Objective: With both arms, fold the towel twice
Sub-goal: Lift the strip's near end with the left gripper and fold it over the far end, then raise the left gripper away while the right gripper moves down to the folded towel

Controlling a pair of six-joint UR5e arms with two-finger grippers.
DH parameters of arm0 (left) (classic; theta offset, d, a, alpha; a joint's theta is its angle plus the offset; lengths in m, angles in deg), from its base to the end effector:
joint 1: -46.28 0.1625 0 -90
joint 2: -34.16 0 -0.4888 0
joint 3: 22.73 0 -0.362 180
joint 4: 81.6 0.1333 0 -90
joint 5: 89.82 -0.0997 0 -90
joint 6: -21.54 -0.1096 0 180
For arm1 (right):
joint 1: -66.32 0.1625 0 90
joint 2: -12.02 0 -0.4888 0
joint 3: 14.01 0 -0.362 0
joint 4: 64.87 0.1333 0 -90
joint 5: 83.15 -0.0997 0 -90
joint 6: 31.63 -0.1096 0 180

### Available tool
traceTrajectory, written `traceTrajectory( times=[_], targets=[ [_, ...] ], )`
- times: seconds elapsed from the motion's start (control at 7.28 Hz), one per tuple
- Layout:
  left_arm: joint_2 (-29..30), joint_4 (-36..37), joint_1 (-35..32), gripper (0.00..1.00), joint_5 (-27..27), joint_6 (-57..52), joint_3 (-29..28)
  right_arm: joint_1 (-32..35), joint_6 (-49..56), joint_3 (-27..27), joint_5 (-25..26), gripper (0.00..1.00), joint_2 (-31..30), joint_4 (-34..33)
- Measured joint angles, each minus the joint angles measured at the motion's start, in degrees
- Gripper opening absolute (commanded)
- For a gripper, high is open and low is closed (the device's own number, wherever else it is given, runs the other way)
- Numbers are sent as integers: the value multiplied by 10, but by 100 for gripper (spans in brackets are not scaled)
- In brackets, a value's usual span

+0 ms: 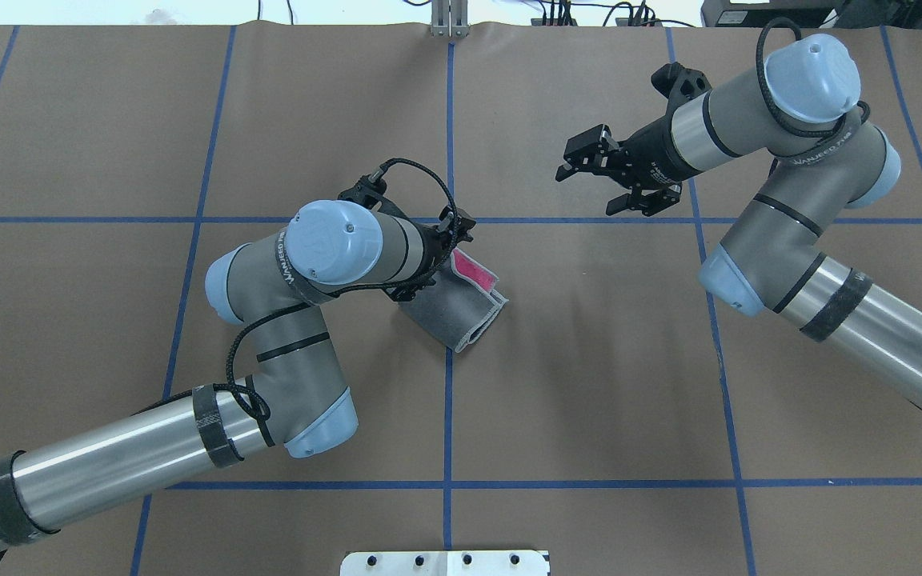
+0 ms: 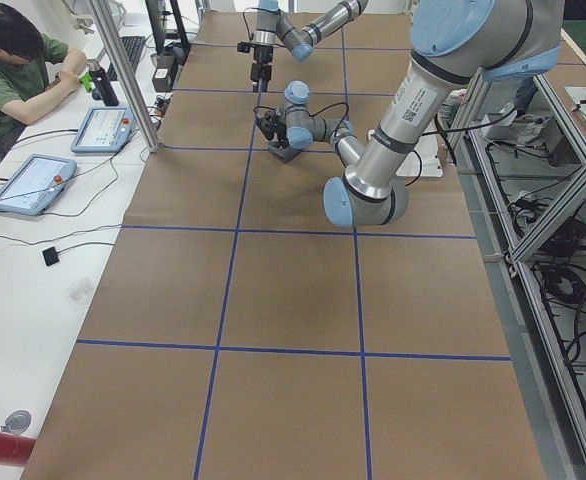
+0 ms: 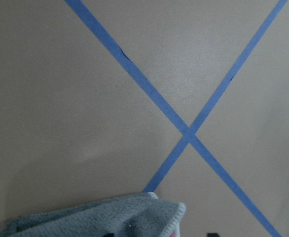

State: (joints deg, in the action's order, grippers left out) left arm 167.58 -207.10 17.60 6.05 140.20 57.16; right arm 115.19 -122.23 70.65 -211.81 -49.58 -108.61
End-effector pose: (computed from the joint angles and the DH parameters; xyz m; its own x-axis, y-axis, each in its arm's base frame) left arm 0.6224 -0.4796 0.2652 0.0894 -0.5927 -0.8004 0.4976 0.7227 -0.4796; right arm -0.3990 -0.5555 0.3876 0.2301 0.2760 0.9332 -0.2062 0.9510 -0.2304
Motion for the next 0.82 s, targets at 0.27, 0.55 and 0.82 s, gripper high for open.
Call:
traceTrajectory(
  times=[0.27,0.55,0.82],
  targets=[
    [0,0,-18,100,22,0,8,0,0,2,-4,100,2,0],
    [-6,3,-51,100,77,-4,22,0,-4,11,-19,100,4,1],
    [-29,6,-86,100,126,-16,45,-13,-40,40,-29,100,5,-4]
  ],
)
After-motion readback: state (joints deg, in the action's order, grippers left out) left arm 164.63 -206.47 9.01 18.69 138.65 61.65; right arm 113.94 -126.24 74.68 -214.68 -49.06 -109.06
